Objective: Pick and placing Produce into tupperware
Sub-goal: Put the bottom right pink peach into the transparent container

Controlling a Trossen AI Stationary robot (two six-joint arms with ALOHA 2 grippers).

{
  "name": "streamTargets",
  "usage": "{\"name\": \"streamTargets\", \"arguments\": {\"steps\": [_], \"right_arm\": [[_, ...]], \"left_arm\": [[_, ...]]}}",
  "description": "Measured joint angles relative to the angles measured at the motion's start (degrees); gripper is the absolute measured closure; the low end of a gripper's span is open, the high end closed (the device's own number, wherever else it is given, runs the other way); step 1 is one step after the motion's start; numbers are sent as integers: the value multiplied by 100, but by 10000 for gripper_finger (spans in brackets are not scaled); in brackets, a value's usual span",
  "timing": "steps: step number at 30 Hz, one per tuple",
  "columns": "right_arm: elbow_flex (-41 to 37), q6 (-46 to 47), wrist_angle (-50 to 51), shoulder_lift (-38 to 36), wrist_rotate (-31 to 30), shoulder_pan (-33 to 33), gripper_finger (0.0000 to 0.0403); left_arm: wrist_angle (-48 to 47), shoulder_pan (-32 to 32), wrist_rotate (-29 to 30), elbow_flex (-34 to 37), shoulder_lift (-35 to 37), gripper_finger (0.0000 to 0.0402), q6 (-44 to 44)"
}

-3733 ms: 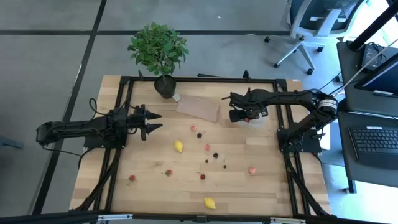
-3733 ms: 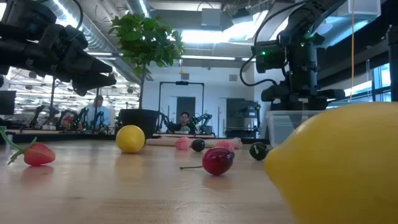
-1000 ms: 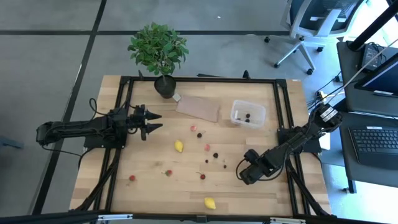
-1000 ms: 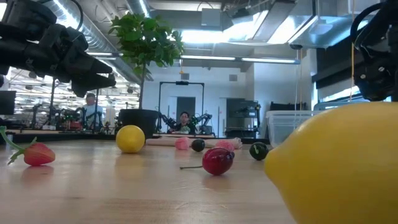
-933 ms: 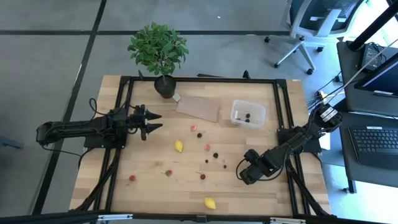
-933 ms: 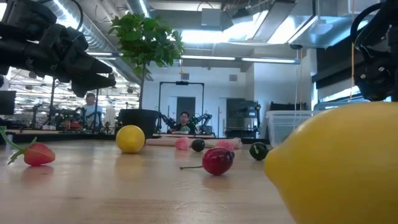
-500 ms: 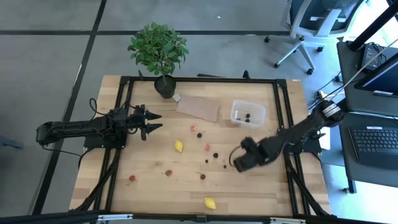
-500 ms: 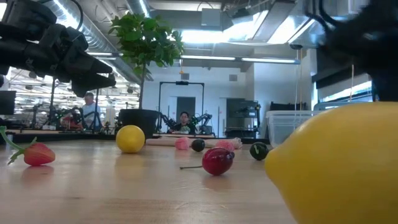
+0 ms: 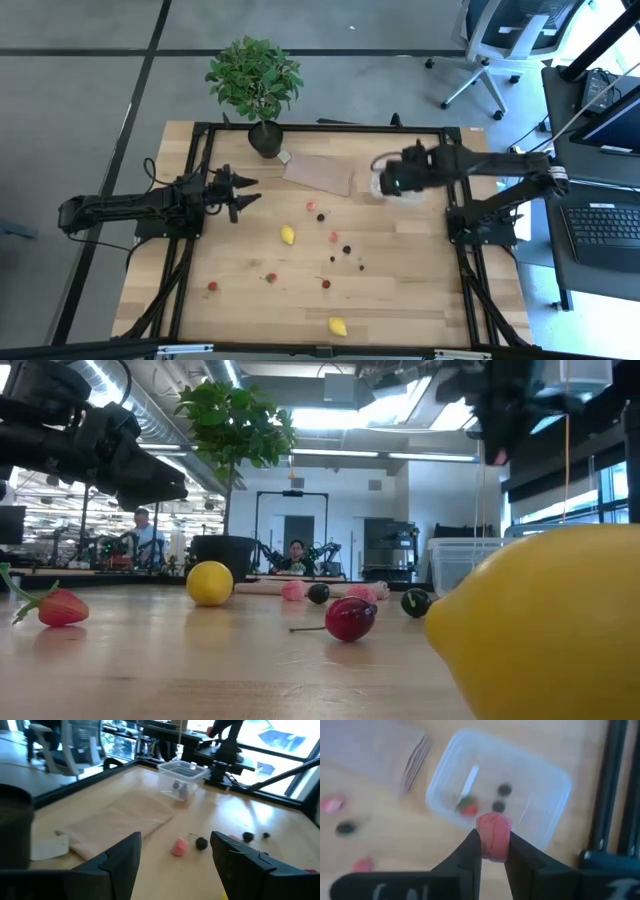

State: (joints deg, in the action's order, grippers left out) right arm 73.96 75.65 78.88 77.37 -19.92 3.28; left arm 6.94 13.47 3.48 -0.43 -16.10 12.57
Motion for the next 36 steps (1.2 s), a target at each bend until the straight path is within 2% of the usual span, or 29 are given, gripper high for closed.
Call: {"name": "streamTargets", "arguments": {"steps": [4, 8, 11, 17, 25, 36], "right_arm": [[-336, -711, -754, 122, 46, 809, 333], [-825, -1347, -2059, 328, 670, 1427, 332], [-1143, -1588, -2581, 541, 971, 1649, 336], [-1490, -1520, -2631, 900, 1013, 1791, 332], [-1629, -1463, -2624, 1042, 1415, 1793, 317], [-1627, -1460, -2739, 1040, 1436, 1793, 262]], "left_arm": [[-2, 0, 137, 0, -2, 170, -13], [-2, 0, 155, 0, 0, 170, -15], [-2, 0, 156, 0, 0, 170, -17], [-2, 0, 155, 0, -1, 170, -57], [-4, 0, 156, 0, -2, 170, -412], [-4, 0, 156, 0, -2, 170, -421]]}}
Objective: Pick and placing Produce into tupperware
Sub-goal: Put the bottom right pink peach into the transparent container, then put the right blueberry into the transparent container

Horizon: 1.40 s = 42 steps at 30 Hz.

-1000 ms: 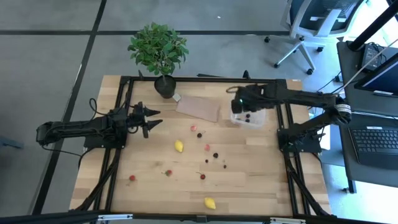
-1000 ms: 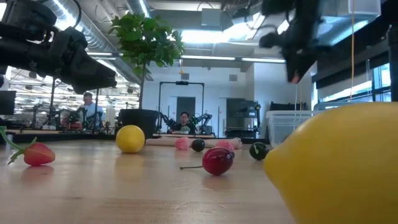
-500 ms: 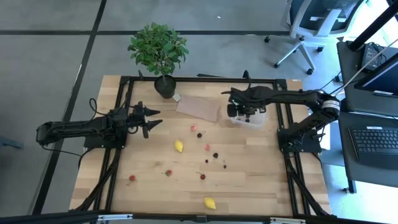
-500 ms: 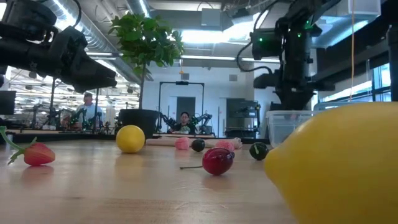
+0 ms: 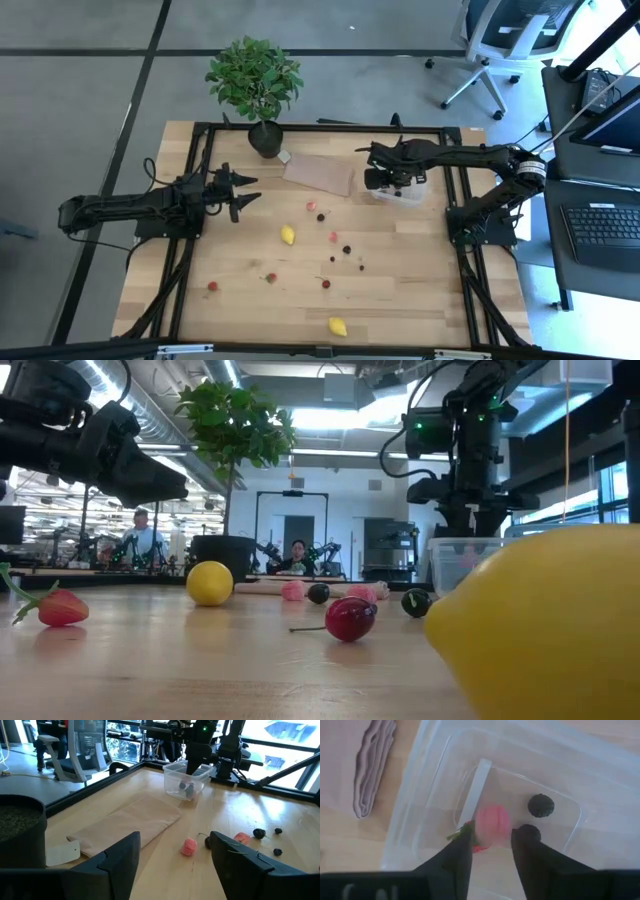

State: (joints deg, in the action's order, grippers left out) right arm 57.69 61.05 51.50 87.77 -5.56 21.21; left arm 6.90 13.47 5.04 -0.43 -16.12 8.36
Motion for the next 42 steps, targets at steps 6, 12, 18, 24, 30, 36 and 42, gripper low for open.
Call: {"name": "streamTargets", "arguments": {"steps": [6, 12, 18, 24, 30, 36, 42], "right_arm": [[0, -120, -2, 0, 27, 0, 214], [350, -447, 125, -181, 173, -80, 186], [1370, -930, 81, -372, 270, -692, 181], [2060, -1962, -64, -376, 269, -1858, 181], [2066, -2122, -79, -195, -122, -3155, 181], [2064, -2258, -98, 329, -909, -4366, 181], [2064, -2065, -109, 1008, -1234, -4986, 181]], "left_arm": [[0, 0, 0, 0, 0, 170, 0], [-2, 0, 0, 0, 1, 170, 0], [0, 0, 0, 0, 1, 170, 7], [-2, 0, 0, 0, 0, 170, 18], [-1, 0, 0, 0, 0, 170, 39], [-31, 0, 0, 0, 2, 170, 50], [-225, 0, 0, 0, 2, 170, 68]]}}
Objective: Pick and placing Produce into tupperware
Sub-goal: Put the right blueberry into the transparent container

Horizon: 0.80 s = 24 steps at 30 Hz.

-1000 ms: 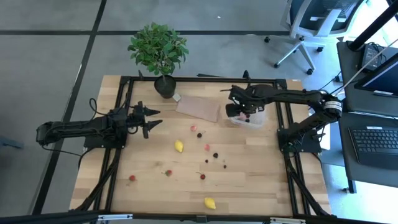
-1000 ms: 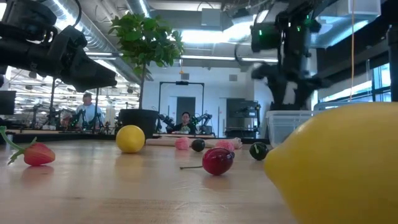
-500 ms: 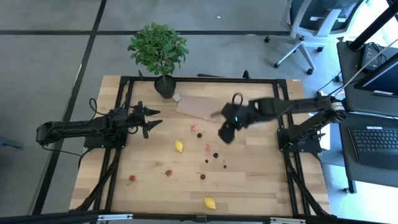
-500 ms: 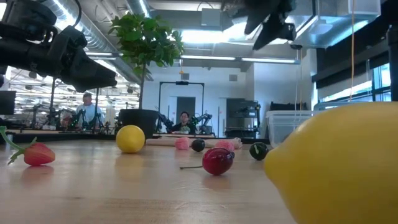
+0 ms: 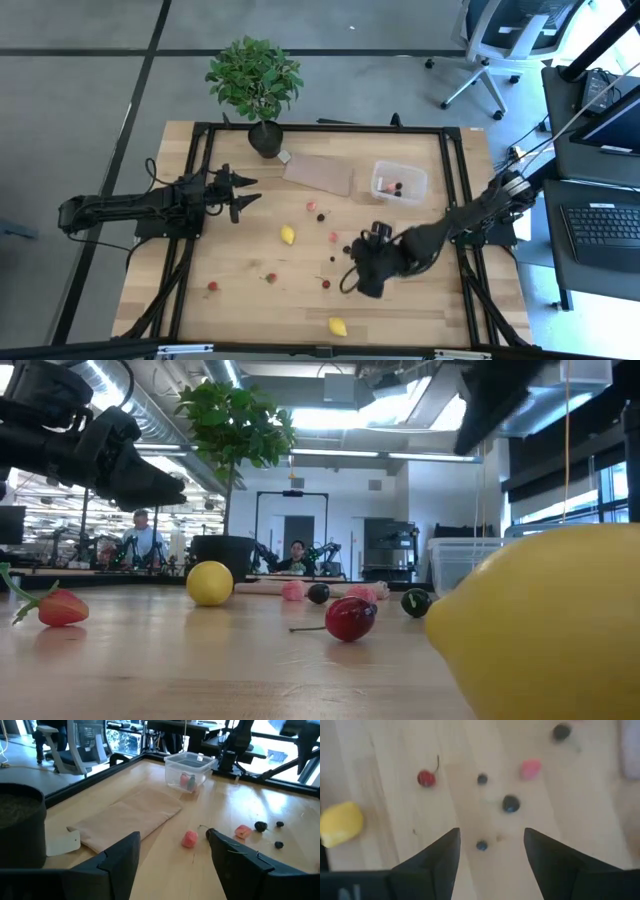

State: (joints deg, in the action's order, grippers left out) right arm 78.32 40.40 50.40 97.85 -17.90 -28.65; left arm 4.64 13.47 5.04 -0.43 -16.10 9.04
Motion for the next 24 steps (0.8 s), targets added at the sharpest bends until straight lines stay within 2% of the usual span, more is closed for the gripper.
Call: {"name": "streamTargets", "arguments": {"steps": [9, 15, 18, 24], "right_arm": [[-26, 278, 23, 772, 189, -154, 194], [-701, 276, -713, 646, 778, -111, 233], [-964, 256, -1171, 548, 832, -108, 250], [-1319, -9, -1345, 544, 856, -75, 269]], "left_arm": [[-255, 0, -16, 0, 0, 170, 298], [-337, 0, -20, 0, -2, 170, 393], [-338, 0, -22, 0, -2, 170, 433], [-337, 0, -22, 0, -2, 170, 437]]}}
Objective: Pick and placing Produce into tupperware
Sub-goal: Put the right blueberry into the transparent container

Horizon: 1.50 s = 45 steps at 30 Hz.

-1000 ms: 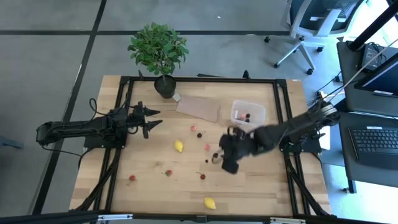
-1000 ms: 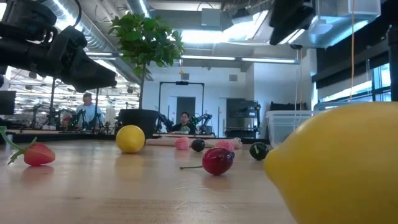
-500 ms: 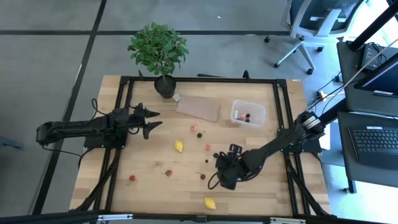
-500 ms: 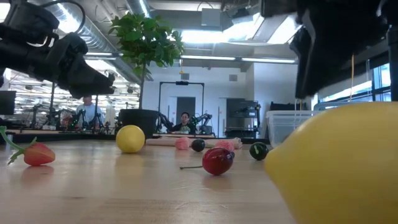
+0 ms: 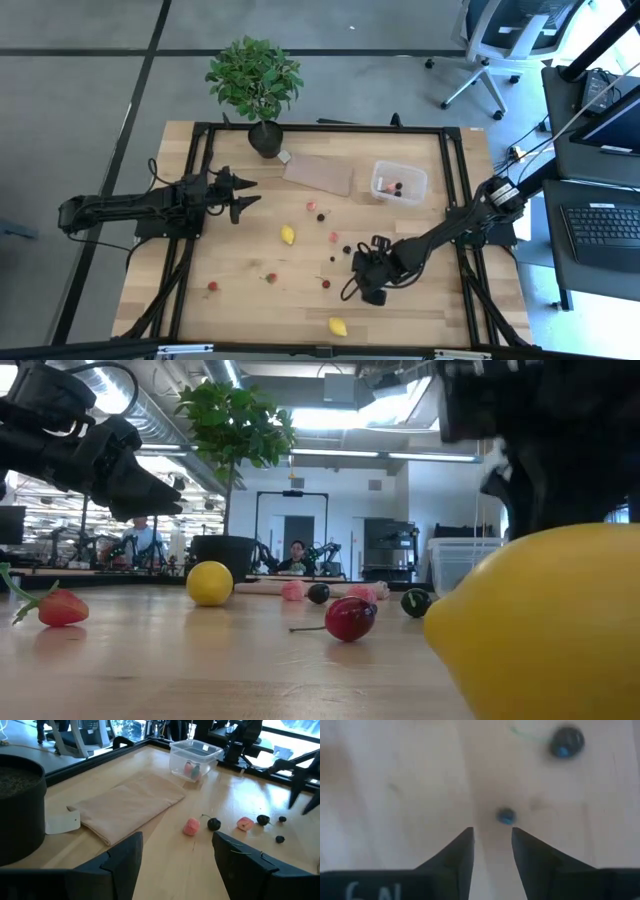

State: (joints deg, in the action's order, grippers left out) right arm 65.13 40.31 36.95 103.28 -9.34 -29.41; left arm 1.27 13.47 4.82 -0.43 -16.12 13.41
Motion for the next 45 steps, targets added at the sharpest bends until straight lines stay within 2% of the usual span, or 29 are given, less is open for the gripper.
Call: {"name": "streamTargets", "arguments": {"steps": [5, 25, 37, 45], "right_arm": [[-191, -19, -76, 0, -4, 77, 278], [-132, -333, -47, 0, -13, 72, 279], [-132, -310, -138, 0, -15, 72, 188], [-132, -336, -197, 22, -17, 116, 170]], "left_arm": [[1, 0, -42, 0, 0, 170, 15], [-25, -2, -155, 0, 2, 170, -2], [-26, -2, -153, 0, 0, 170, -4], [-27, -1, -153, 0, 0, 170, -6]]}}
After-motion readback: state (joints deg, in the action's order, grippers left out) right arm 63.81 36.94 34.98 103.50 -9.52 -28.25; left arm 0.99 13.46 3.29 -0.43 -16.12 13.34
